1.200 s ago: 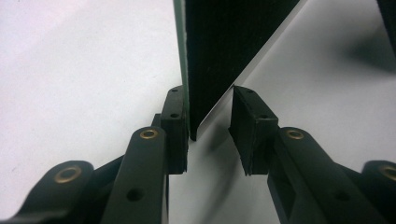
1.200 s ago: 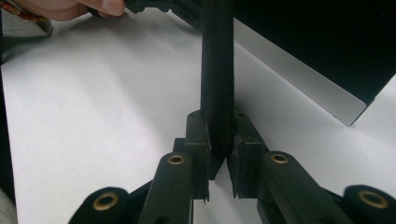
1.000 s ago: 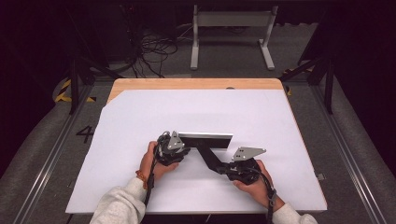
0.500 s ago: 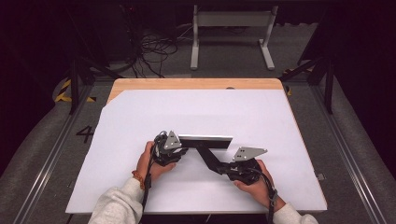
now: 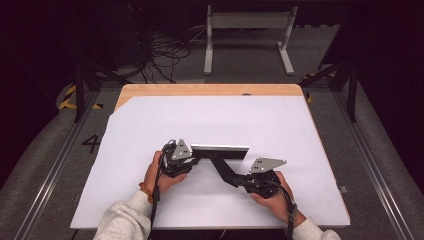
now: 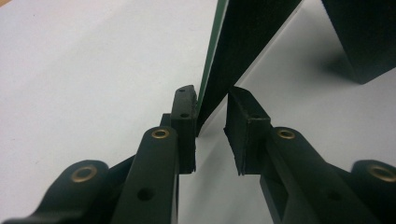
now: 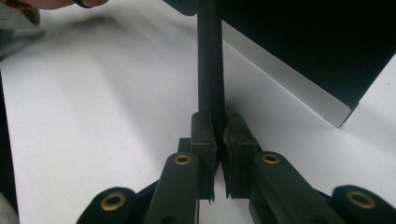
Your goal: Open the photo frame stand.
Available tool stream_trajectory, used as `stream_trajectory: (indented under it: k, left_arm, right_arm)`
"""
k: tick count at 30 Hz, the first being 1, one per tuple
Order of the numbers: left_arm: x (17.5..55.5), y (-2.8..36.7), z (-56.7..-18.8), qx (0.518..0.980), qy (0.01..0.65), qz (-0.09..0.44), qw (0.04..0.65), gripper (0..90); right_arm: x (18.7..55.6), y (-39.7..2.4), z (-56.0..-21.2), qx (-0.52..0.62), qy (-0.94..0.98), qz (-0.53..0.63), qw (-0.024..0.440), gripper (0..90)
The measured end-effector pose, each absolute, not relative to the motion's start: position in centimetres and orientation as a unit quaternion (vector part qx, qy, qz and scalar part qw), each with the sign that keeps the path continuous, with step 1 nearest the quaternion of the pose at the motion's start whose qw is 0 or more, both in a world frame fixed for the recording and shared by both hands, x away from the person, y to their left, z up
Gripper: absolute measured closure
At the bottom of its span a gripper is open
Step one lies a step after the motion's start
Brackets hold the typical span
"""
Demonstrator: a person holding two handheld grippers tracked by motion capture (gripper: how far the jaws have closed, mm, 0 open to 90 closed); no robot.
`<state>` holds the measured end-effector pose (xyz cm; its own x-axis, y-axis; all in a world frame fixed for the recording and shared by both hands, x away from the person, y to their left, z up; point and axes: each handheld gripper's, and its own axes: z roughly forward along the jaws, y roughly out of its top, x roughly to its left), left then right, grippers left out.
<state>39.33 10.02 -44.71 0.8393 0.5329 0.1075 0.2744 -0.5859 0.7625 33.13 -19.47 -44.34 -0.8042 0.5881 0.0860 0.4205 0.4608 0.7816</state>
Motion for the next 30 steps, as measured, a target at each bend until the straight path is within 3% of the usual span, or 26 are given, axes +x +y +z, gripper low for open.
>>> stream_trajectory:
  k: [30]
  left_arm:
    - [39.23, 10.22, -44.74, 0.882, 0.225, 0.169, 0.380, 77.7]
  right_arm:
    - [32.65, -19.48, -44.17, 0.297, 0.851, 0.418, 0.115, 85.4]
